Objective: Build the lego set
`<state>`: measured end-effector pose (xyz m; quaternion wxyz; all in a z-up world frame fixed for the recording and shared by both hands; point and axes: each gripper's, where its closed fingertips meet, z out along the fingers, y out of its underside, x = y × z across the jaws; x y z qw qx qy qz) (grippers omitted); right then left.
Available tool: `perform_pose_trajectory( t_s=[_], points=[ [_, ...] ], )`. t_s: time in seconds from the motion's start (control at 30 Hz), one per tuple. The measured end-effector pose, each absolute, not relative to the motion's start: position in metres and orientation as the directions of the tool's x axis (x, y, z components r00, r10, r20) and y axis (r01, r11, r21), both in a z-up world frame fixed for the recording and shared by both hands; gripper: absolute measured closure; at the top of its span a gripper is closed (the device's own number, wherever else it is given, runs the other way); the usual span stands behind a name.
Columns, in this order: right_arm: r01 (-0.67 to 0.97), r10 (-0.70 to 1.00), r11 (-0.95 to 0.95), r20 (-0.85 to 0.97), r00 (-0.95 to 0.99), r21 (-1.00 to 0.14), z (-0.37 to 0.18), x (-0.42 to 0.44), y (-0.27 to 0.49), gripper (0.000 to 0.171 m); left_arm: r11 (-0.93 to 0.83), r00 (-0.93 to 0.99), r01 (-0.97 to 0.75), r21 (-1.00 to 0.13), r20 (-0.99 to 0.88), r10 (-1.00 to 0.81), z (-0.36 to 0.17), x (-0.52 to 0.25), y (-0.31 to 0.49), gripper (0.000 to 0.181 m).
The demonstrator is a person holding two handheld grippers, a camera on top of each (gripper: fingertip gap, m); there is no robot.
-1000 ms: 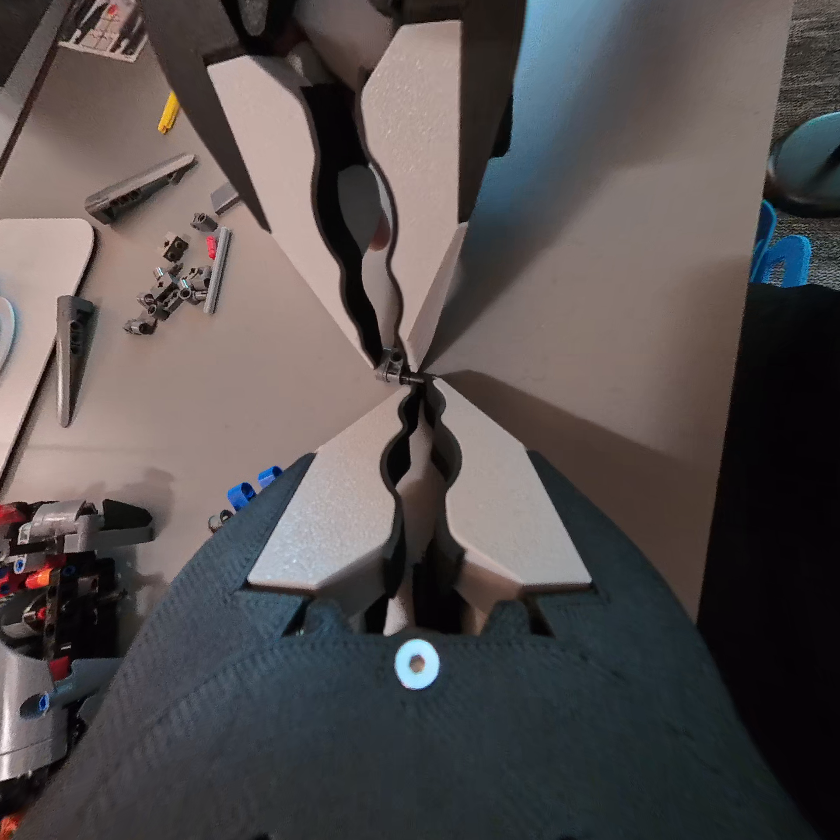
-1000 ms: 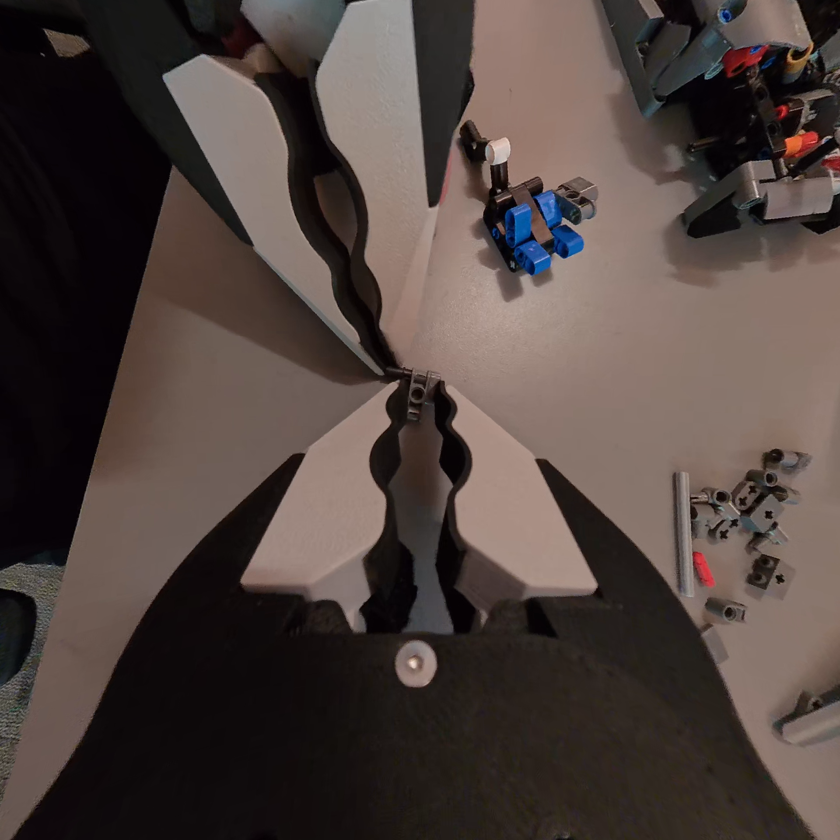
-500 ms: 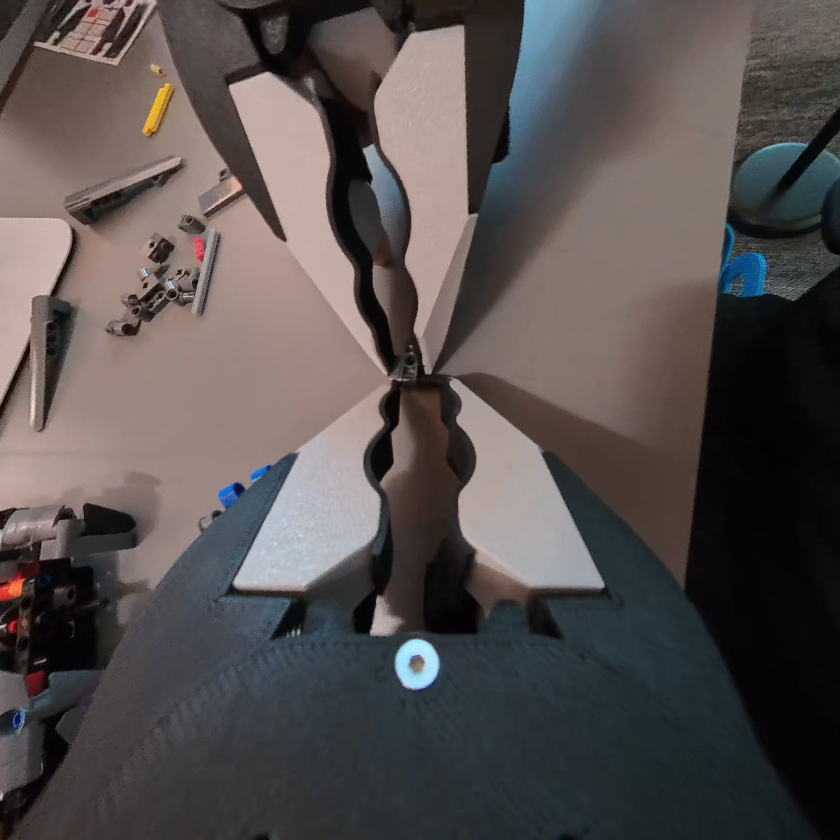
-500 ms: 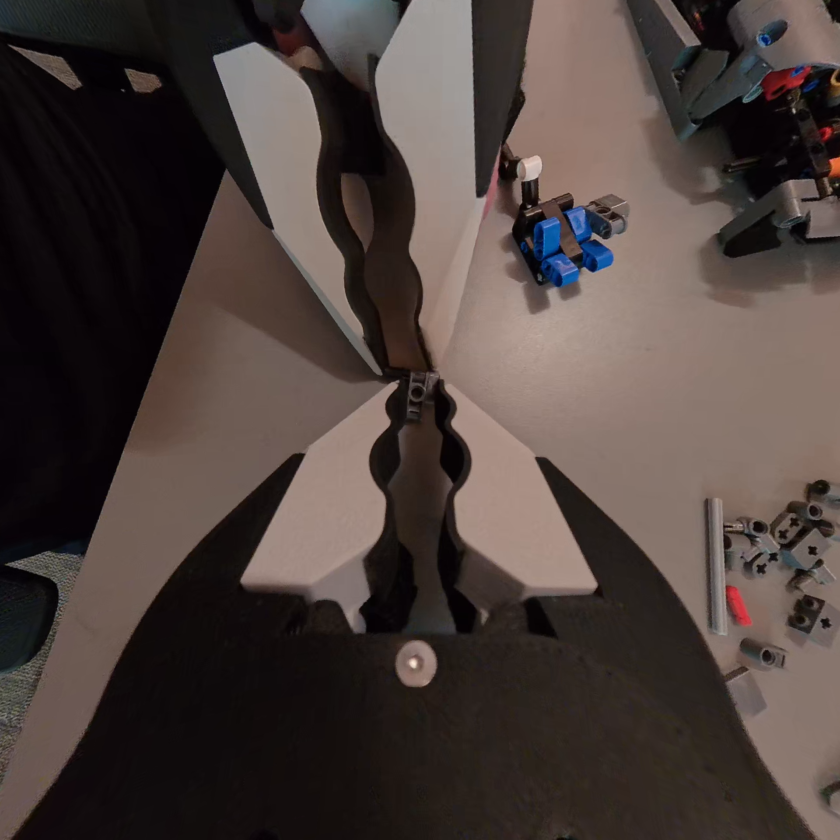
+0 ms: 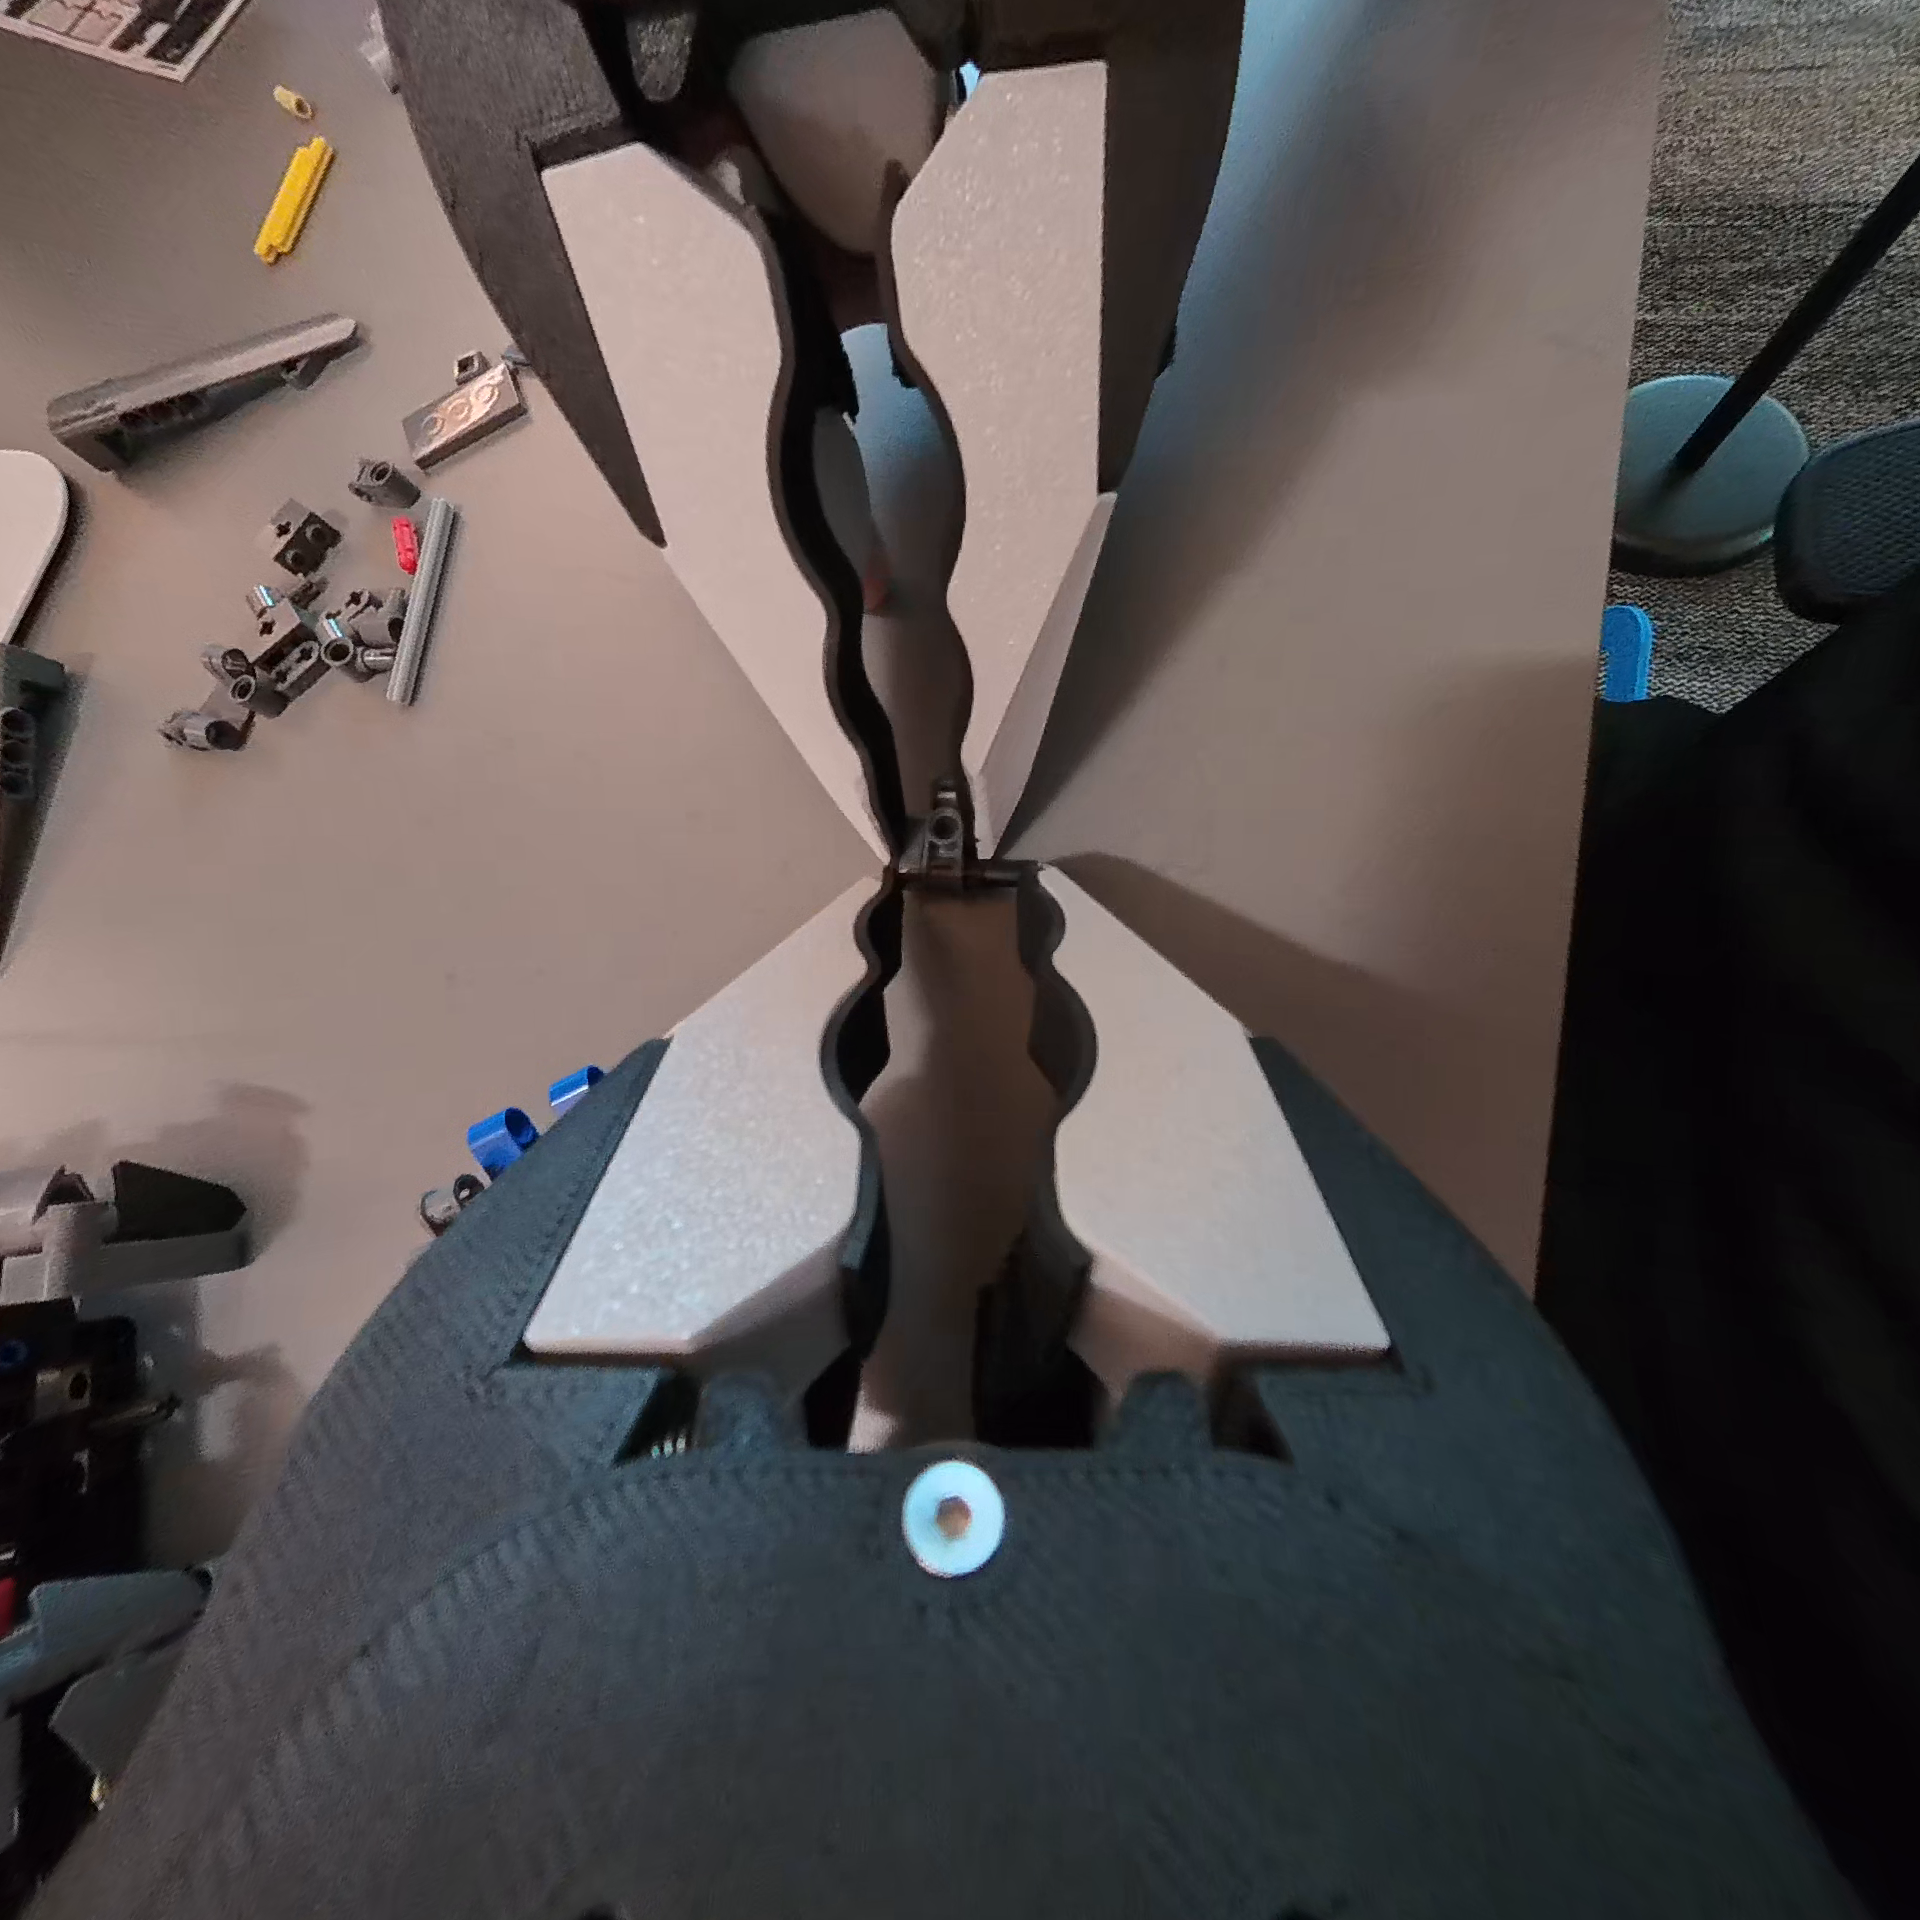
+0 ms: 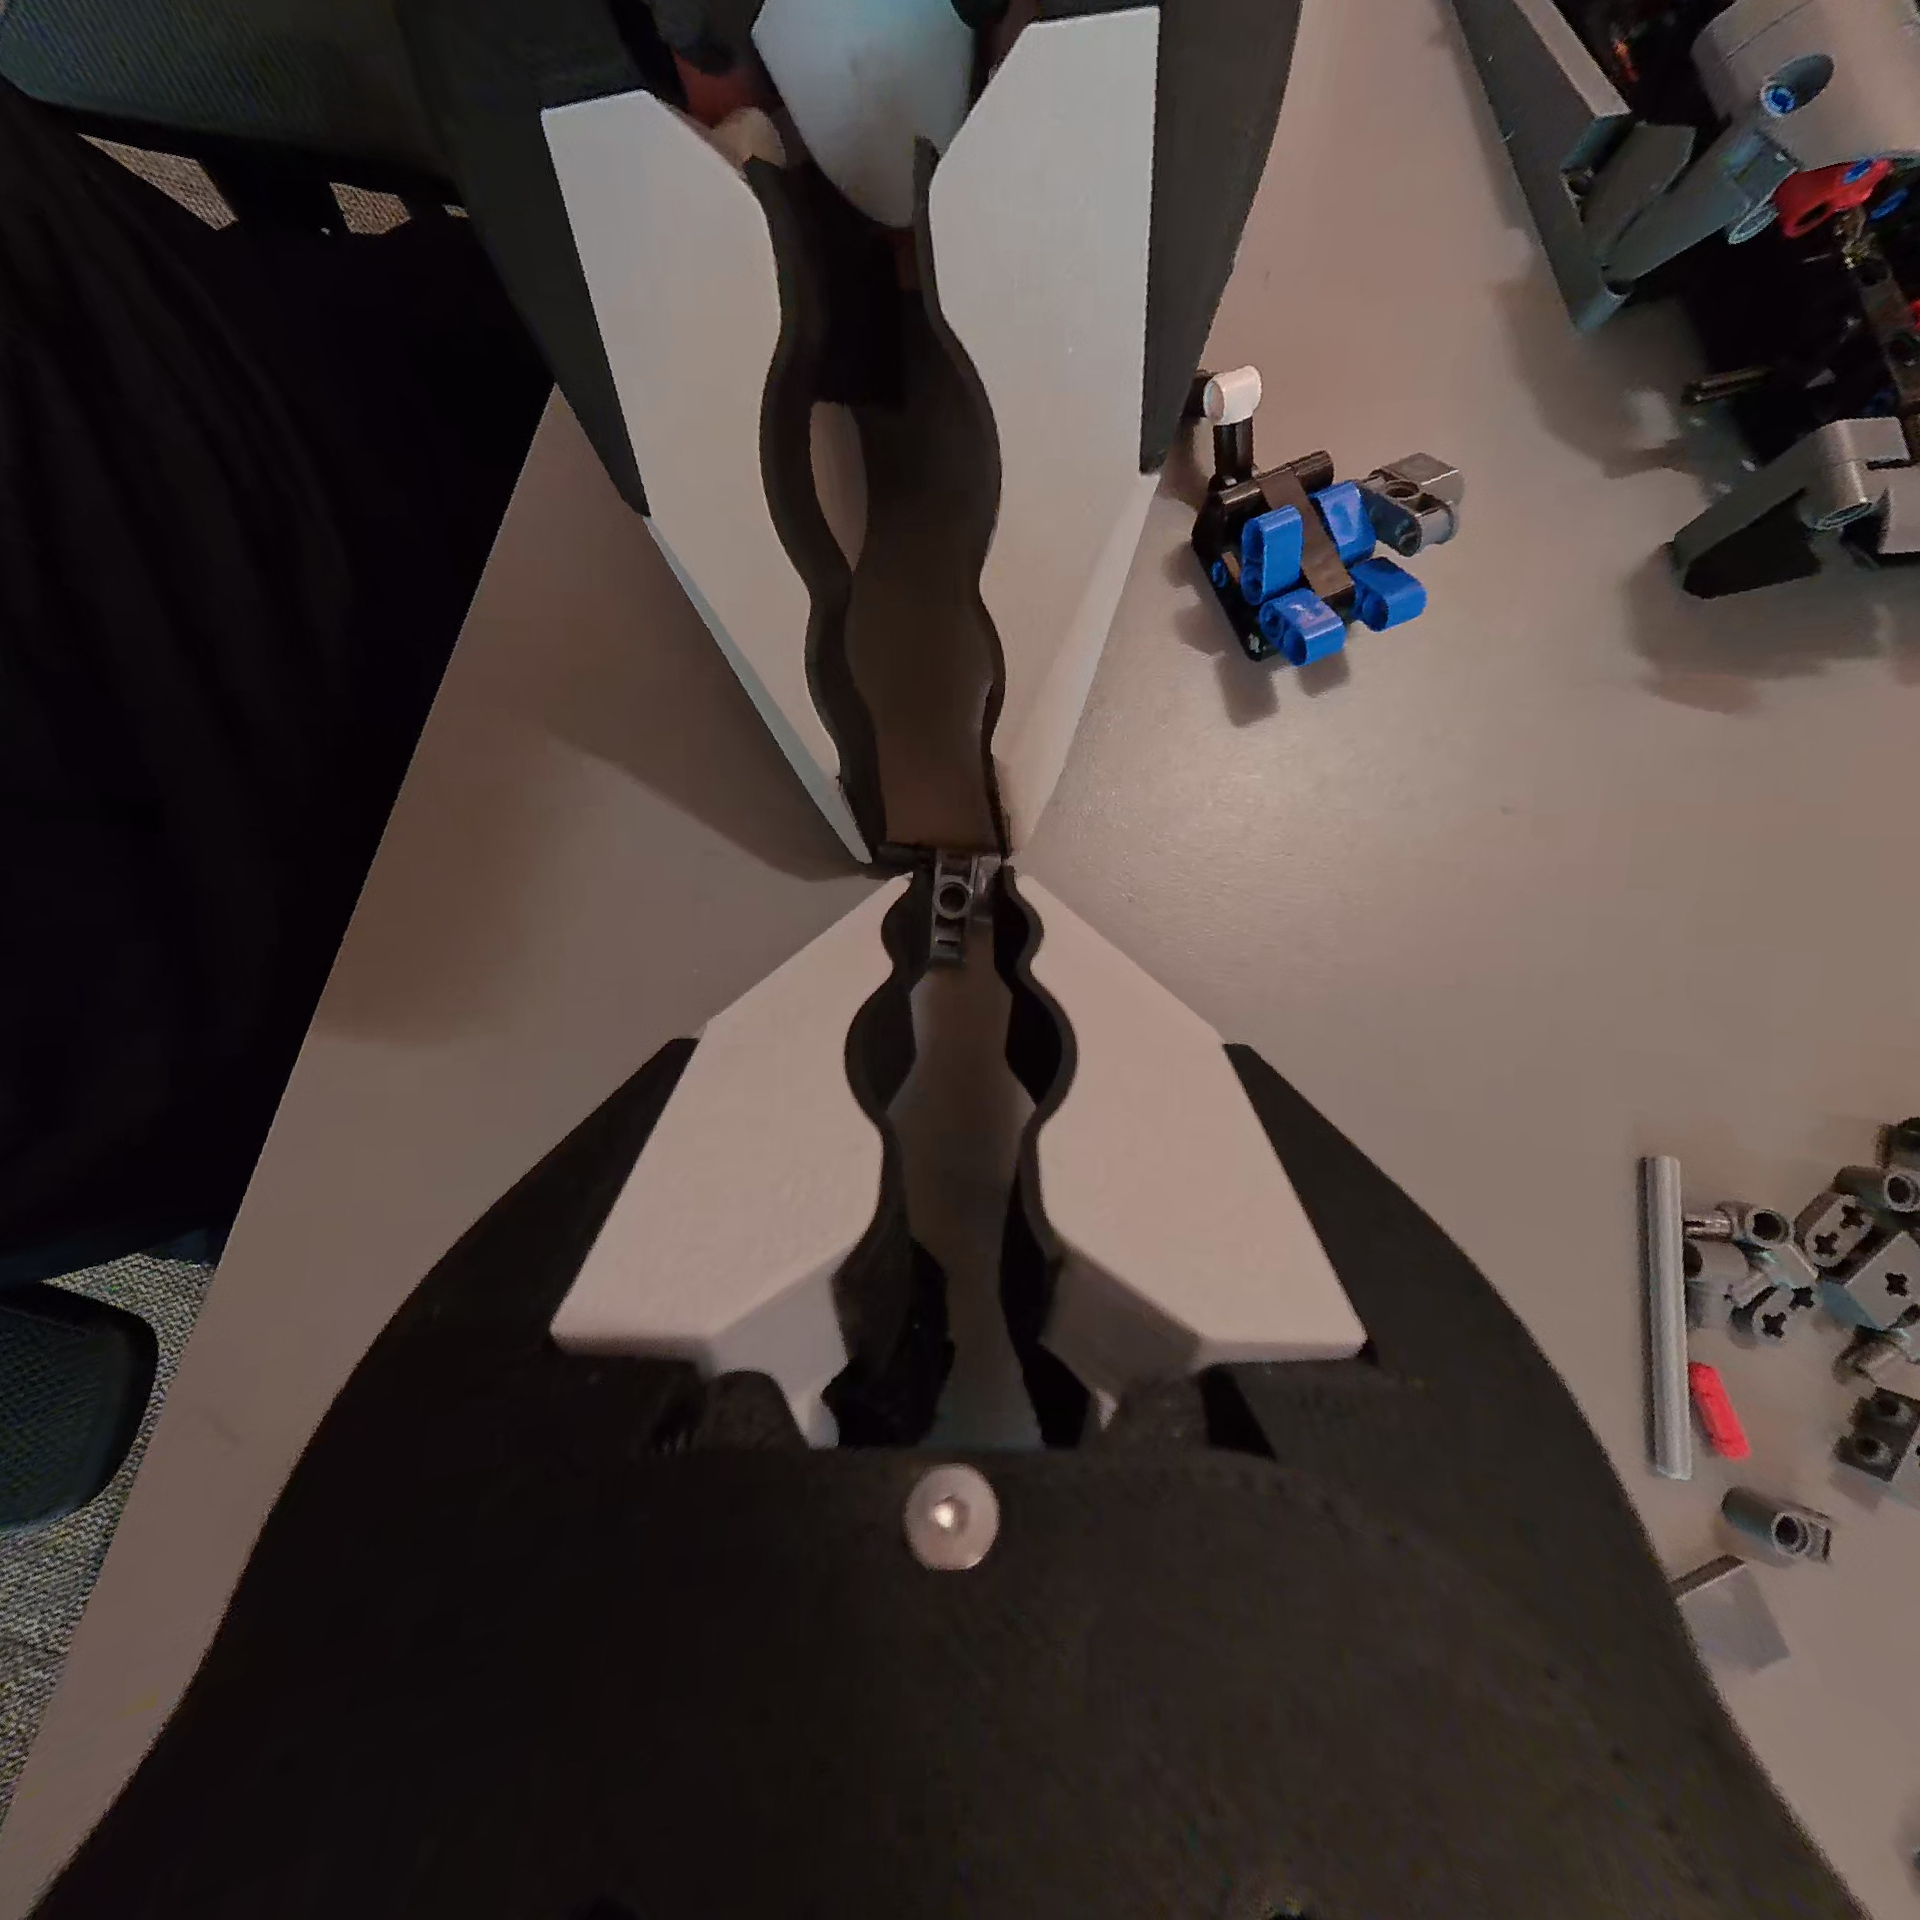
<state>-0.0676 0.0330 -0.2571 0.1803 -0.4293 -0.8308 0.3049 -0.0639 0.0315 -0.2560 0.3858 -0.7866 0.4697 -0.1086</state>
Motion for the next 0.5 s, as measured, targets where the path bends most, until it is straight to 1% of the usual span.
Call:
perform_pose_trajectory(
  t_s=[0.5],
  points=[
    [0.598,0.816,0.471,0.062,-0.575,-0.649,-0.2568,-0.0673,0.0322,0.163,-0.229,0.511,-0.680,-0.696,-0.226,-0.829,-0.2557,-0.0633,0.0322,0.162]
  ],
)
